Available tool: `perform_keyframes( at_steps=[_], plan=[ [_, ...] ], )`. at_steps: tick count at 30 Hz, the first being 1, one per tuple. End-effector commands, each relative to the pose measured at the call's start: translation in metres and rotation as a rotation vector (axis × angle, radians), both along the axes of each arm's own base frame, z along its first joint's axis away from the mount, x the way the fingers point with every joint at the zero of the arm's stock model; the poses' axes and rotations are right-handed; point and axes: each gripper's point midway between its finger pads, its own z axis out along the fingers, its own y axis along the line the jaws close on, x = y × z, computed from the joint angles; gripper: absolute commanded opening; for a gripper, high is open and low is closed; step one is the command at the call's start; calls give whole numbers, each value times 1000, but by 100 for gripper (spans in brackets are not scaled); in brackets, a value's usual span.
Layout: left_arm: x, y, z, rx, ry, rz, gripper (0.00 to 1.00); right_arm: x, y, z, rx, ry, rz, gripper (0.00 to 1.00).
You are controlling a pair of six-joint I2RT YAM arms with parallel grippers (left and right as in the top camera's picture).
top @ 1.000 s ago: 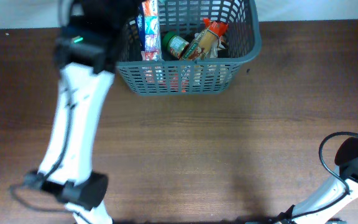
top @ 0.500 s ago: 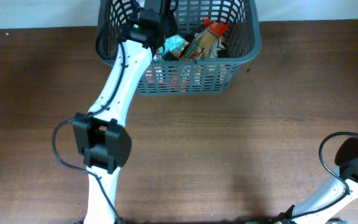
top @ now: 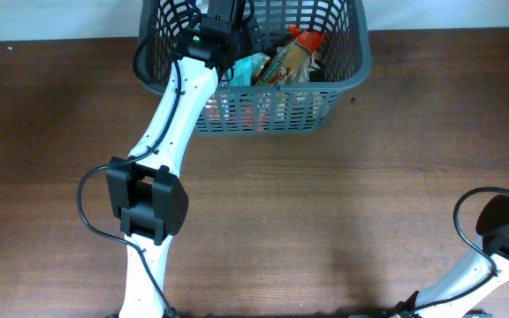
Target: Pack container
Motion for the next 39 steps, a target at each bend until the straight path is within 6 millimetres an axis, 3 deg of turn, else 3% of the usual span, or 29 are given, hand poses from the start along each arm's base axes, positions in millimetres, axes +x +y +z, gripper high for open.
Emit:
perform_keyframes(
  at_steps=[1,4,7,9,15,19,23,31,39],
  plan=[
    [6,7,30,45,-74,-32,99,-4,-1,4,-12,2,-8,99],
    [8,18,65,27,-131,-13,99,-4,-1,4,-12,2,-8,99],
    [1,37,121,3,-213,17,99,-4,-1,4,-12,3,-8,99],
    [-28,75,193,-17,-304,70,99,-4,-1,4,-12,2,-8,99],
    [-92,139,271,82,-395,95,99,-4,-1,4,-12,2,-8,99],
    [-136,175,290,209,-378,129,99,-4,-1,4,-12,2,-8,99],
    [-170,196,289,283,-312,185,99,-4,-1,4,-12,2,-8,99],
    [-222,202,279,315,-200,164,99,-4,-1,4,-12,2,-8,99],
    [-283,207,295,256,-222,201,99,-4,-1,4,-12,3,-8,99]
  ],
)
